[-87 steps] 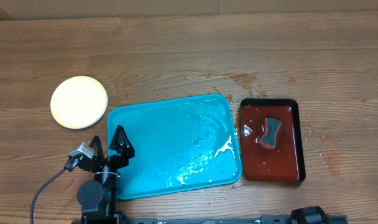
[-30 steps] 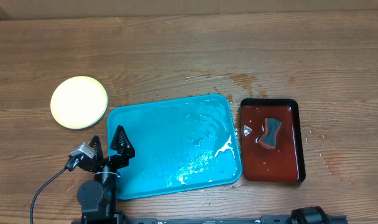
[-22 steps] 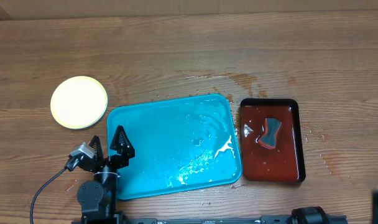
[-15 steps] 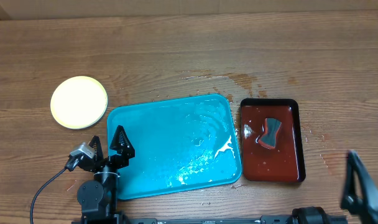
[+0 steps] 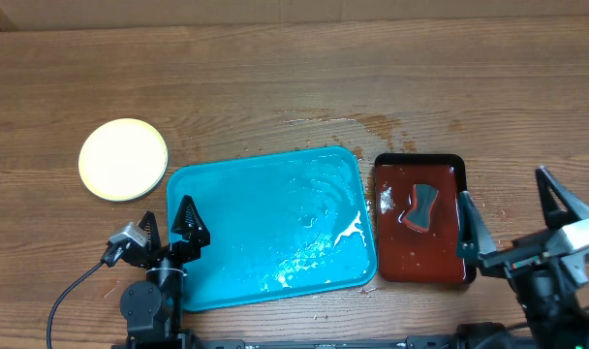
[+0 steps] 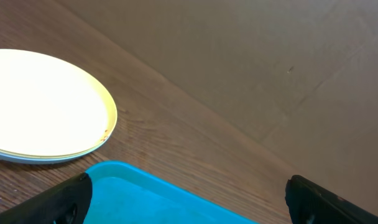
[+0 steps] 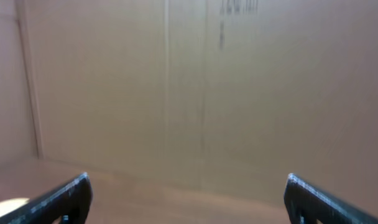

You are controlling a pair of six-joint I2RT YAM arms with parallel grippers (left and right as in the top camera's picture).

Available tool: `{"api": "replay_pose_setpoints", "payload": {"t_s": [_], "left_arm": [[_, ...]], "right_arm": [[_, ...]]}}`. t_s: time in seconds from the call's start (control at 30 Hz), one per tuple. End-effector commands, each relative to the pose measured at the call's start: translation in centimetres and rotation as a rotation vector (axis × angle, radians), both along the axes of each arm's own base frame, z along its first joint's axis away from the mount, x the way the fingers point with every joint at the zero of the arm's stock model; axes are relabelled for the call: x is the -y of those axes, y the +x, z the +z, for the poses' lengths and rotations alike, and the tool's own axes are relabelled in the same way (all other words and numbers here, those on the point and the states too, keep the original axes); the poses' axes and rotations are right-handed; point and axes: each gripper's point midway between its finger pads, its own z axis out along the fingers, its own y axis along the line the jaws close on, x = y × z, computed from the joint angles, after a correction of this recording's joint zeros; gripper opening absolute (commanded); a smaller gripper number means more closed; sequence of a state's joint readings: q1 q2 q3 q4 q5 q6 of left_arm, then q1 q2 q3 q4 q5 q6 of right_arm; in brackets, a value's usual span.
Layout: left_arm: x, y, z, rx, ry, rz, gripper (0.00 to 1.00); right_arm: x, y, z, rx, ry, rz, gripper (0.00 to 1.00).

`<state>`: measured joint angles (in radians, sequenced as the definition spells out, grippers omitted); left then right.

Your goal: Clean dirty plates on tray and stack at the side

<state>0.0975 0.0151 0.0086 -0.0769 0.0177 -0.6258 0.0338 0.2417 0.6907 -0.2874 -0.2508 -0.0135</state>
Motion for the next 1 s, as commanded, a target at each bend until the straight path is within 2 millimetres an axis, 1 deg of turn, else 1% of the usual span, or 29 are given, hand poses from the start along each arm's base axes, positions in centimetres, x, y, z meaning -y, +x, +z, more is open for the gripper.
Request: {"api": "replay_pose_setpoints", "payload": {"t_s": [0.0, 0.13, 0.27, 0.57, 0.67, 0.83, 0.97], "left_arm": [[0.2, 0.0, 0.0, 0.004, 0.018, -0.007, 1.0], [0.2, 0.0, 0.0, 0.004, 0.018, -0.007, 1.0], [0.2, 0.0, 0.0, 0.004, 0.018, -0.007, 1.0], [0.2, 0.0, 0.0, 0.004, 0.018, -0.007, 1.0], [0.2, 0.0, 0.0, 0.004, 0.018, -0.007, 1.0], [0.2, 0.0, 0.0, 0.004, 0.018, -0.007, 0.99], [0.2, 0.0, 0.0, 0.004, 0.018, -0.007, 1.0]], "right_arm": [[-0.3, 0.4, -1.8, 0.029, 0.036, 0.025, 1.0], [-0.1, 1.1, -4.0, 0.059, 0.091, 0.031, 1.0], [-0.1, 1.5, -5.7, 0.099, 0.111, 0.037, 1.0], [0.0, 0.9, -6.8, 0.239, 0.116, 0.038, 1.0], [0.0, 1.1, -7.2, 0.246, 0.116, 0.038, 1.0], [0.2, 1.7, -8.7, 0.233, 0.12, 0.026, 1.0], [0.4, 1.9, -9.5, 0.254, 0.125, 0.014, 1.0]]}}
